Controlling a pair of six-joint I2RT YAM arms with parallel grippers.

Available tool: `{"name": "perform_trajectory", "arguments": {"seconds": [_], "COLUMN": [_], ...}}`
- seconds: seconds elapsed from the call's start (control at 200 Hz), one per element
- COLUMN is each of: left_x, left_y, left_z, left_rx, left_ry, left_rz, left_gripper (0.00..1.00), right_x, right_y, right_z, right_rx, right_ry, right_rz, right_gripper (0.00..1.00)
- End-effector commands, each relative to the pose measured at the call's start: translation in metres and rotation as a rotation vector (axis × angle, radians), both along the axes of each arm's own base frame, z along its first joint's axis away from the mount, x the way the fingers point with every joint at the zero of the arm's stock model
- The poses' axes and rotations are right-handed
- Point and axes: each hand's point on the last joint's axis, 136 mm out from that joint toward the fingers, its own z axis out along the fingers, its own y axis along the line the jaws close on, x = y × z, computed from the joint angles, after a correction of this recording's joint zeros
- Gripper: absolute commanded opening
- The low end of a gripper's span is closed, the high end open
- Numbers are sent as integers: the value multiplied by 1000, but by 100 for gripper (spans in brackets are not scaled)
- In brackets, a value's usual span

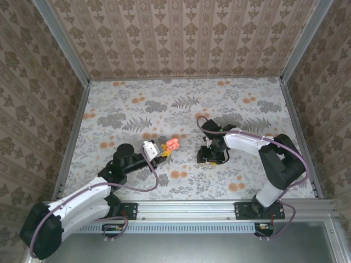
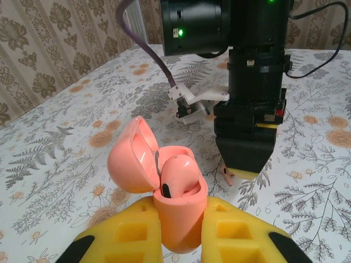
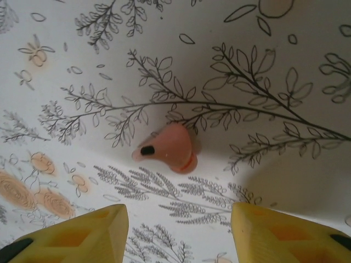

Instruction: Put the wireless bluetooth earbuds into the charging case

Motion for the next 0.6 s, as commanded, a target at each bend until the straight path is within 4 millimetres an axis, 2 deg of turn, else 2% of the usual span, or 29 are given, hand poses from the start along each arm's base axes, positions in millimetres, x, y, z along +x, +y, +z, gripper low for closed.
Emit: {"name": "perform_trajectory", "arguments": {"seconds": [0.0, 0.305, 0.56, 0.595], "left_x": [-2, -2, -2, -2], "left_y": [2, 7, 8, 8], "left_z": [2, 1, 2, 2], "left_rx": [8, 14, 14, 15], "left_ry": [-33, -36, -39, -40], "left_rz": [3, 23, 30, 32], "left_gripper": [4, 4, 4, 4], "right_x": [14, 34, 50, 57], "right_y": [15, 32, 49, 55], "right_z": [4, -3, 4, 8], "right_rx": [48, 77, 135, 156], "right_ry": [-15, -26, -67, -97], "right_rz": [-7, 30, 66, 71], "right_gripper": [53, 50, 47, 47]}}
